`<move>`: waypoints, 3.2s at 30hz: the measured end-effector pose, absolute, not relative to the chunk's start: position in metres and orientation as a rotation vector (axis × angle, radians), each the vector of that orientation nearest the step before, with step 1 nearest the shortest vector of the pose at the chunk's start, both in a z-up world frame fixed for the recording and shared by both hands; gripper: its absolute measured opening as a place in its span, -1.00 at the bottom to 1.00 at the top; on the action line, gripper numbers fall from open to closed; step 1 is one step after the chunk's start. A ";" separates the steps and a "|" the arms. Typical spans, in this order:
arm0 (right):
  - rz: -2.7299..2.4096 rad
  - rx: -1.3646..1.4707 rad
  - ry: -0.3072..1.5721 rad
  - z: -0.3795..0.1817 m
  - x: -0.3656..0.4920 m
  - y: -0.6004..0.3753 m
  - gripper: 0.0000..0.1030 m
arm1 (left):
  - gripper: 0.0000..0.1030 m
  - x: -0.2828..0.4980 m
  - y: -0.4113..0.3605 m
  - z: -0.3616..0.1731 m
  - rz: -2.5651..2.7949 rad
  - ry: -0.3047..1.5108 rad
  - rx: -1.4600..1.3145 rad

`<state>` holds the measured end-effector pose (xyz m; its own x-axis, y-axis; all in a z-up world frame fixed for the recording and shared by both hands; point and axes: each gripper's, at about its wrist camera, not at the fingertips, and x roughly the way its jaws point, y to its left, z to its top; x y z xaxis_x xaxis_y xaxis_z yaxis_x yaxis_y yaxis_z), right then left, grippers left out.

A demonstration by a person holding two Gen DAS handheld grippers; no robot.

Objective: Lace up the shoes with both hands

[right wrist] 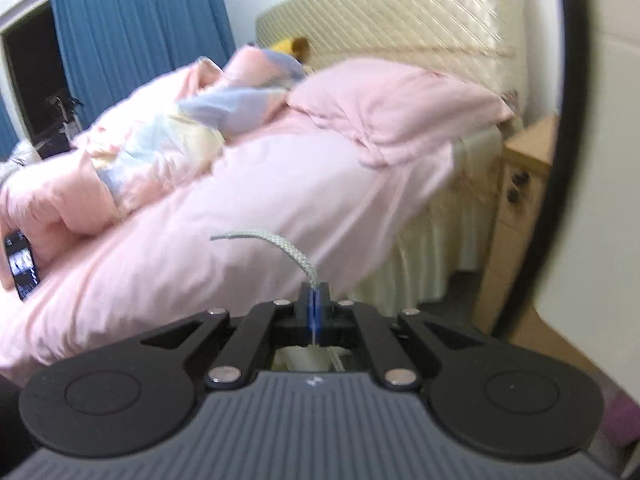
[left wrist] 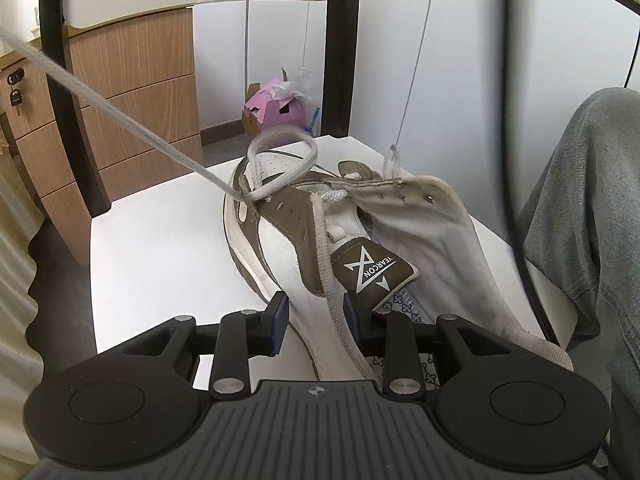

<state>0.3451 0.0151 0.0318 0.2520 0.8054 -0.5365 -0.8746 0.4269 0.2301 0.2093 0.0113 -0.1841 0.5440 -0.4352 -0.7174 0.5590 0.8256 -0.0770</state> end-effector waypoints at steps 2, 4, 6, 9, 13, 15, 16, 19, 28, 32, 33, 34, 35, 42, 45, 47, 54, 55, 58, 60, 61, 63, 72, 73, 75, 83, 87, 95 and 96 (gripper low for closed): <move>1.144 -0.171 0.638 0.035 0.349 0.029 -0.97 | -0.35 0.210 0.011 -0.184 -0.593 0.802 0.166; 1.121 -0.195 0.690 0.025 0.358 0.039 -0.96 | -0.35 0.210 0.012 -0.184 -0.596 0.803 0.160; 1.097 -0.222 0.732 0.008 0.366 0.042 -0.88 | -0.35 0.211 0.012 -0.184 -0.597 0.804 0.155; 1.054 -0.221 0.790 -0.015 0.376 0.037 0.47 | -0.35 0.212 0.014 -0.184 -0.599 0.805 0.148; 0.998 -0.221 0.838 -0.035 0.384 0.017 0.58 | -0.35 0.213 0.014 -0.184 -0.599 0.806 0.142; 0.982 -0.244 0.886 -0.047 0.388 0.007 0.58 | -0.36 0.213 0.014 -0.184 -0.598 0.805 0.144; 0.966 -0.273 0.927 -0.056 0.388 0.002 0.57 | -0.36 0.213 0.014 -0.184 -0.598 0.805 0.145; 0.935 -0.364 1.079 -0.092 0.386 -0.011 0.44 | -0.35 0.213 0.013 -0.184 -0.599 0.804 0.149; 0.883 -0.478 1.234 -0.165 0.372 -0.036 -0.83 | -0.36 0.214 0.012 -0.185 -0.604 0.804 0.151; 0.897 -0.310 1.176 -0.149 0.373 -0.046 -0.93 | -0.36 0.214 0.012 -0.185 -0.607 0.803 0.159; 0.905 -0.239 1.154 -0.141 0.376 -0.050 -0.94 | -0.36 0.213 0.012 -0.186 -0.607 0.804 0.159; 0.914 -0.149 1.129 -0.130 0.379 -0.057 -0.94 | -0.36 0.213 0.012 -0.186 -0.607 0.803 0.160; 0.916 -0.079 1.095 -0.120 0.380 -0.064 -0.94 | -0.36 0.213 0.011 -0.186 -0.608 0.803 0.162; 0.963 0.133 0.880 -0.060 0.372 -0.079 -0.96 | -0.36 0.213 0.009 -0.185 -0.610 0.803 0.173; 1.015 0.169 0.804 -0.037 0.368 -0.072 -0.96 | -0.36 0.214 0.008 -0.186 -0.617 0.804 0.178; 1.038 0.161 0.774 -0.021 0.367 -0.057 -0.96 | -0.36 0.213 0.007 -0.183 -0.620 0.805 0.184; 1.097 0.113 0.766 -0.017 0.371 -0.012 -0.96 | -0.36 0.215 0.007 -0.183 -0.616 0.810 0.178; 1.086 0.125 0.788 -0.023 0.375 -0.011 -0.96 | -0.36 0.215 0.008 -0.183 -0.616 0.811 0.174; 1.042 0.073 0.844 -0.038 0.384 -0.006 -0.87 | -0.36 0.215 0.009 -0.182 -0.618 0.813 0.162; 1.002 -0.012 0.869 -0.048 0.382 -0.003 0.21 | -0.36 0.215 0.011 -0.182 -0.619 0.814 0.154; 0.986 -0.053 0.880 -0.053 0.380 -0.002 0.52 | -0.36 0.215 0.012 -0.182 -0.618 0.815 0.150; 0.978 -0.152 0.890 -0.059 0.373 -0.001 0.77 | -0.36 0.215 0.012 -0.183 -0.617 0.815 0.144; 0.889 -0.226 0.885 -0.063 0.349 -0.042 1.00 | -0.32 0.213 0.013 -0.182 -0.584 0.814 0.114; 0.874 -0.213 0.865 -0.059 0.345 -0.050 1.00 | -0.32 0.212 0.013 -0.181 -0.581 0.810 0.113; 0.835 -0.161 0.838 -0.055 0.336 -0.069 1.00 | -0.32 0.210 0.013 -0.179 -0.576 0.801 0.114; 0.426 0.122 0.771 -0.089 0.260 -0.177 1.00 | -0.34 0.204 0.017 -0.171 -0.530 0.760 0.081; 0.351 0.213 0.793 -0.122 0.220 -0.194 1.00 | -0.60 0.199 0.014 -0.170 -0.480 0.730 0.108; 0.317 0.244 0.900 -0.170 0.221 -0.195 0.99 | -0.83 0.191 0.023 -0.165 -0.355 0.748 0.087; 0.329 0.277 0.905 -0.172 0.223 -0.198 0.99 | -0.83 0.189 0.024 -0.164 -0.341 0.749 0.081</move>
